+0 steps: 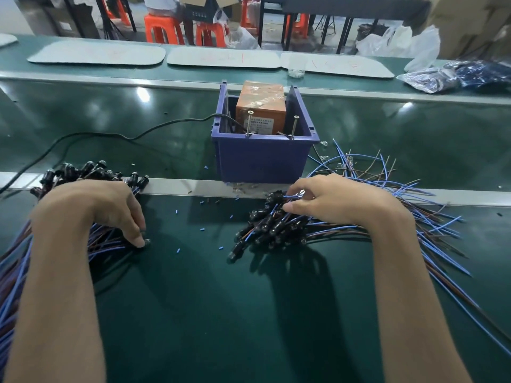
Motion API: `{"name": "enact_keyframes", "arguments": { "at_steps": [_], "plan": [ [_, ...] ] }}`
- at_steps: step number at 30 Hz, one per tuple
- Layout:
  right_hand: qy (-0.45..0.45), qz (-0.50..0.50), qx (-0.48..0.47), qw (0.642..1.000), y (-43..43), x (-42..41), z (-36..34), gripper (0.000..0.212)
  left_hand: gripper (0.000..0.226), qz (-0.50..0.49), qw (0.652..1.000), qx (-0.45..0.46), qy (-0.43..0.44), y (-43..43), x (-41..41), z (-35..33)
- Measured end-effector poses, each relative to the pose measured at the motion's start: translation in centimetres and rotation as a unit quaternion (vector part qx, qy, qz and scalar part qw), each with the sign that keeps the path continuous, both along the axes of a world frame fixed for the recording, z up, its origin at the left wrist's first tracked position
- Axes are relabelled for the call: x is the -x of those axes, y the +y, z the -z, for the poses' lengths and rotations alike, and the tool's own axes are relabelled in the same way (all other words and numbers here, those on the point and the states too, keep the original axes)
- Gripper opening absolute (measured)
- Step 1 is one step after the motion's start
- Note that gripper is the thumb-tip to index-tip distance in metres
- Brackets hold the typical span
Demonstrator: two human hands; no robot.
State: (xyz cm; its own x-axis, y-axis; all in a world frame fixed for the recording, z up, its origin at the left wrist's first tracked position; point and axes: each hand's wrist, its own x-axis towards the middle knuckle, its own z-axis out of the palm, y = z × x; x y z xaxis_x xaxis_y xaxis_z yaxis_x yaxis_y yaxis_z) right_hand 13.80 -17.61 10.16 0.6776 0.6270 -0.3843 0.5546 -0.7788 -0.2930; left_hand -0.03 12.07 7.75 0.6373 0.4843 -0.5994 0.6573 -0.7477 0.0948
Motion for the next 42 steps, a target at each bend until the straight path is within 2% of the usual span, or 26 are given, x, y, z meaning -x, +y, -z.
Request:
{"name": "enact_keyframes", "arguments": {
  "at_steps": [7,12,28,33,37,40,42],
  "plan": [
    [0.001,-0.007,-0.003,1.0,0.1,0.1,-0.1,0.045,0.017,0.019,1.0,0.005,0.02,-0.7,-1.0,1.2],
    [0.008,-0.008,-0.019,1.0,0.0,0.2,-0.2,0.044,0.022,0.017,0.999,0.019,0.025,0.1,-0.3,1.1],
    [0.011,-0.016,-0.04,0.999,-0.3,0.0,-0.2,0.042,0.016,0.044,0.997,-0.003,0.057,-1.8,-0.9,0.9],
    [0.016,-0.019,-0.049,0.998,-0.3,0.0,-0.2,0.042,0.014,0.078,0.996,-0.007,0.049,-2.1,-1.0,0.6],
    [0.022,-0.037,-0.081,0.996,0.0,0.4,-0.4,0.041,0.016,0.14,0.99,0.025,-0.026,-2.2,-1.1,-0.3],
    [0.033,-0.063,-0.126,0.989,0.8,1.0,-0.5,0.039,0.017,0.174,0.971,0.053,-0.155,-2.9,-1.2,-1.6],
    [0.047,-0.087,-0.16,0.982,1.6,1.5,-0.3,0.039,0.016,0.185,0.942,0.085,-0.267,-4.1,-1.4,-2.7]
  ]
}}
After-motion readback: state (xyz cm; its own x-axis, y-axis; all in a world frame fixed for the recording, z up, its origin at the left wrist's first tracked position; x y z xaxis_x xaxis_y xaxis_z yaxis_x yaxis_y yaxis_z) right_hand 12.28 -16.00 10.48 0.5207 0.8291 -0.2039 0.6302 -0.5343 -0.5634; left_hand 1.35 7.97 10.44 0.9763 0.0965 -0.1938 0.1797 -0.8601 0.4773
